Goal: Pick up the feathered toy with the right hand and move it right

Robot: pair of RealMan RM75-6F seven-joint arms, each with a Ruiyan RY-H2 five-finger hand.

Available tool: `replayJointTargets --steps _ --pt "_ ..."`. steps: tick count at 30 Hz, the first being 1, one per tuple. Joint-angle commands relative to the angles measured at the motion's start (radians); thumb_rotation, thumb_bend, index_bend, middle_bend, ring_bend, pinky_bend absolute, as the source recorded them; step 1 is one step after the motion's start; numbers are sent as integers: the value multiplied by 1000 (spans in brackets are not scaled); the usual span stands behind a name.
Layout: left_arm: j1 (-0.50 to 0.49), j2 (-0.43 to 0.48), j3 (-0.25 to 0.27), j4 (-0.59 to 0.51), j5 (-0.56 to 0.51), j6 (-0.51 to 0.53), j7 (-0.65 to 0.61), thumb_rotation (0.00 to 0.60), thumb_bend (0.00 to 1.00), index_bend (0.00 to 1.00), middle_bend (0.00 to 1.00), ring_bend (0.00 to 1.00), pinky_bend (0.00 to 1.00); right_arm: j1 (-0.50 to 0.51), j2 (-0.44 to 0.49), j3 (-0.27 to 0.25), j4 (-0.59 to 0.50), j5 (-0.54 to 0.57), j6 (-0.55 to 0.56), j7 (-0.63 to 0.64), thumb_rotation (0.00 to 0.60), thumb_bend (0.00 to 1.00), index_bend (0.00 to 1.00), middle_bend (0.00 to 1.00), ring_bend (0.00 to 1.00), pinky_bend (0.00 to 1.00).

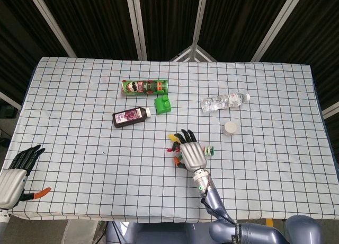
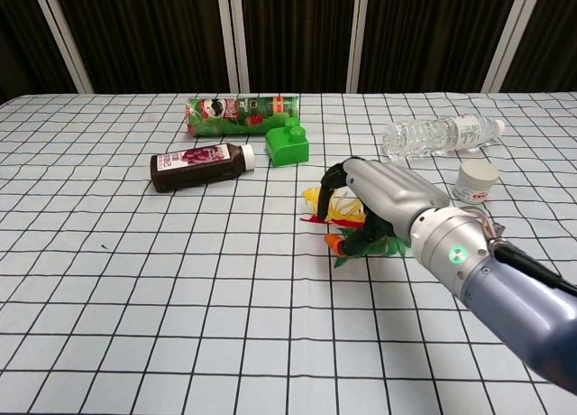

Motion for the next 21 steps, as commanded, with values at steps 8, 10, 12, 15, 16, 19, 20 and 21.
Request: replayJointTargets --steps 8,10,12,15,16,19,20,21 --pt "-4 3 2 -5 1 -6 -5 600 0 0 0 0 0 31 -42 14 57 2 4 29 600 418 511 214 0 0" --pt "-4 4 2 -6 1 -7 -8 600 0 0 0 0 0 36 -47 17 61 -3 9 33 600 418 513 218 0 0" --pt "-4 5 2 -6 0 -7 -10 600 0 0 0 0 0 40 -50 18 63 -7 14 34 600 419 525 225 0 0" --pt "-5 6 3 -7 1 -8 -11 600 0 0 0 0 0 42 -52 16 64 -7 16 34 600 421 564 237 0 0" --pt "-5 6 3 -7 1 -8 -11 600 0 0 0 0 0 42 -52 16 64 -7 17 34 600 424 575 240 0 0" --pt "-5 6 3 -7 2 -8 -10 600 0 0 0 0 0 41 -55 12 62 -3 17 37 600 469 622 249 1 0" --pt "-5 5 3 -7 2 -8 -10 600 0 0 0 0 0 41 -55 11 62 -2 17 37 600 483 631 251 1 0" --pt "-5 5 4 -8 1 -9 -9 600 0 0 0 0 0 41 -57 11 61 0 17 39 600 495 641 253 1 0"
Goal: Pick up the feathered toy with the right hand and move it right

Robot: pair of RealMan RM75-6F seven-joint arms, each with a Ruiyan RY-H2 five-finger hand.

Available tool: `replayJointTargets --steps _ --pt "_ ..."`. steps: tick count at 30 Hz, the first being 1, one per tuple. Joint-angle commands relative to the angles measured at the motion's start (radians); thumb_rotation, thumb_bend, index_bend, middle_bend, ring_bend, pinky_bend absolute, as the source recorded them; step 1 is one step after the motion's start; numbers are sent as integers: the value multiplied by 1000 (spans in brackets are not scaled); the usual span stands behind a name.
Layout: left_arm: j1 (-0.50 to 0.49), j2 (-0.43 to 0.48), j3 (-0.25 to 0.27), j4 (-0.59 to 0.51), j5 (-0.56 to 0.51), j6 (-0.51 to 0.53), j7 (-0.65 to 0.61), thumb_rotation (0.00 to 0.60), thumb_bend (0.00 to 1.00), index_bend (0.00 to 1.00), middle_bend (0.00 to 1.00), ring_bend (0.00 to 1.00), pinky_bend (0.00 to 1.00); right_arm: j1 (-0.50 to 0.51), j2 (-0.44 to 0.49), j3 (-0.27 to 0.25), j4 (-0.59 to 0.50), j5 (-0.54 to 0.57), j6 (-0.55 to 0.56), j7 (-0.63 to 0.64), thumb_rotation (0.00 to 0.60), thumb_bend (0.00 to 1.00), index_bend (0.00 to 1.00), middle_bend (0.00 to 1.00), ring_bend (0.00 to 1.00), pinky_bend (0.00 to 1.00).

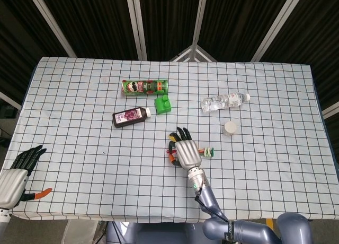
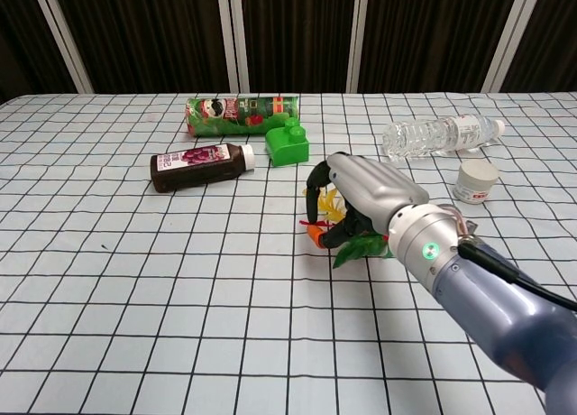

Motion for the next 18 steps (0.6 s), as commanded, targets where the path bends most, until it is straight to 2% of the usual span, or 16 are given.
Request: replayJointTargets --steps 1,9,18 --pt "0 0 0 -1 -1 -2 2 600 0 0 0 0 0 -1 -3 -1 -2 4 1 4 600 504 647 254 2 0" --pt "-1 0 -1 -1 -4 -2 2 600 0 0 0 0 0 -2 19 1 -36 6 14 -5 600 522 652 256 4 0" --pt "-2 0 1 -2 -5 -7 11 600 0 0 0 0 0 -35 169 45 -213 -8 98 -65 600 533 652 256 4 0"
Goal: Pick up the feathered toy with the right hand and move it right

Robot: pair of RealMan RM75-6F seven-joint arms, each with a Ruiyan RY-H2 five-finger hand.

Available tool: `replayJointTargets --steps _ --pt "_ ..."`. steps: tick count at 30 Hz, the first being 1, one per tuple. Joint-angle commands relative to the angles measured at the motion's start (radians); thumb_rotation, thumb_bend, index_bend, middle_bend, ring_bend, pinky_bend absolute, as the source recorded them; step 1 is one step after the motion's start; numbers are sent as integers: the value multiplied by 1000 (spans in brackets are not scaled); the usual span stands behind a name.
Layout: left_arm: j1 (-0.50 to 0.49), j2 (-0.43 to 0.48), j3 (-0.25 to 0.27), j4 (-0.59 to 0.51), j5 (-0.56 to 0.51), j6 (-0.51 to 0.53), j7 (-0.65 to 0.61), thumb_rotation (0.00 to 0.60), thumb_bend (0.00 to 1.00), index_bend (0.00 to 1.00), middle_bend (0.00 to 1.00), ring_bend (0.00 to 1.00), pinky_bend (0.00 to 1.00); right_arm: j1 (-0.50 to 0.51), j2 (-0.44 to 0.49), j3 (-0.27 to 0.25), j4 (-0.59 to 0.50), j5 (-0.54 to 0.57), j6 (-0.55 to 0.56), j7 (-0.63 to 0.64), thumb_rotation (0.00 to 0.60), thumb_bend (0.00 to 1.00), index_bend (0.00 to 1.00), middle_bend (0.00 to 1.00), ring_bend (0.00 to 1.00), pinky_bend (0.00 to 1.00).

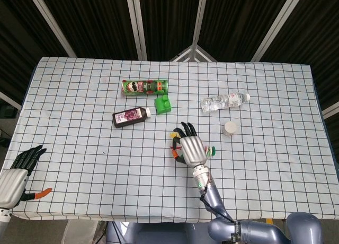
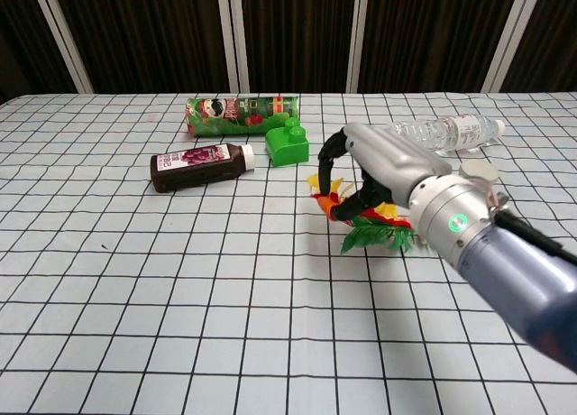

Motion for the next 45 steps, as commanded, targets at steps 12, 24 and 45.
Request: replayJointTargets --steps 12,24,45 --pt "5 -2 7 -6 1 0 36 600 0 0 0 0 0 -146 375 30 -254 11 128 -45 600 533 652 256 4 0" --pt "7 -8 4 -15 -15 -5 65 600 0 0 0 0 0 -279 593 -26 -344 2 154 105 600 540 383 244 0 0" --pt "12 -18 -3 5 0 20 83 600 0 0 0 0 0 -448 777 -242 -335 -257 273 213 600 454 0 0 0 0"
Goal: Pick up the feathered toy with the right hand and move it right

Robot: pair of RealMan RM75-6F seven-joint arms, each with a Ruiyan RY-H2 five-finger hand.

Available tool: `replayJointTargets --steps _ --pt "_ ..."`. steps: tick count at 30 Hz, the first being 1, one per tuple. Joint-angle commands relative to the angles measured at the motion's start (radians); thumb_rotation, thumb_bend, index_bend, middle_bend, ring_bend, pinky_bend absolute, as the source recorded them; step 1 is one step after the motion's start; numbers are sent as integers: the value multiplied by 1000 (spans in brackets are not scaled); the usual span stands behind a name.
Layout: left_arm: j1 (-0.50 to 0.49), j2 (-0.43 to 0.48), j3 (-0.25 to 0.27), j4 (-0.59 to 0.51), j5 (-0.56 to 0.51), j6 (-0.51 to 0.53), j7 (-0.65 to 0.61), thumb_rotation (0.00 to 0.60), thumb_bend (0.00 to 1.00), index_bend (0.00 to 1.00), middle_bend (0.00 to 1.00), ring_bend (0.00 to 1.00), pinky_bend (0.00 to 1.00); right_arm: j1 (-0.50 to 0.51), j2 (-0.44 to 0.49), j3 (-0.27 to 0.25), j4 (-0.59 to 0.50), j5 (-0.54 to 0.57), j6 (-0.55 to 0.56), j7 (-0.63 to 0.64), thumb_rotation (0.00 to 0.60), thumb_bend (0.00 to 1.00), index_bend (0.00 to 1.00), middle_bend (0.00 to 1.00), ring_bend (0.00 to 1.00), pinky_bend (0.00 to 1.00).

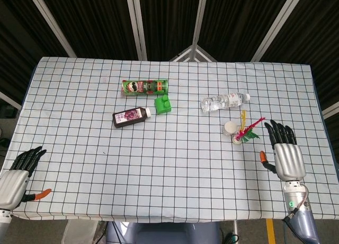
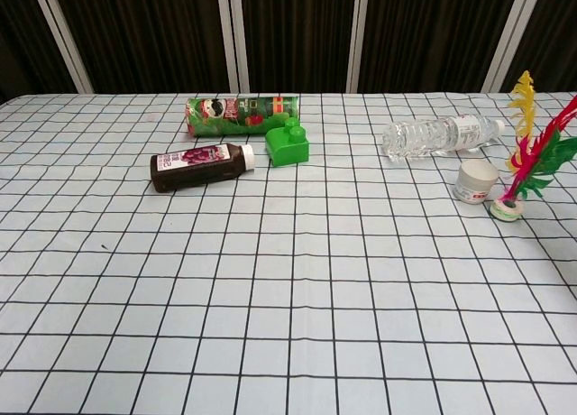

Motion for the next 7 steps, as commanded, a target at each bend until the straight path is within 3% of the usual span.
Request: replayJointTargets --steps 1,7 --pt "2 -9 -5 15 11 16 15 600 0 0 0 0 0 -77 66 -97 45 -114 63 34 600 444 0 0 0 0" --pt "5 -31 -8 44 29 36 47 600 0 0 0 0 0 -175 82 -196 170 -257 174 74 600 419 0 0 0 0"
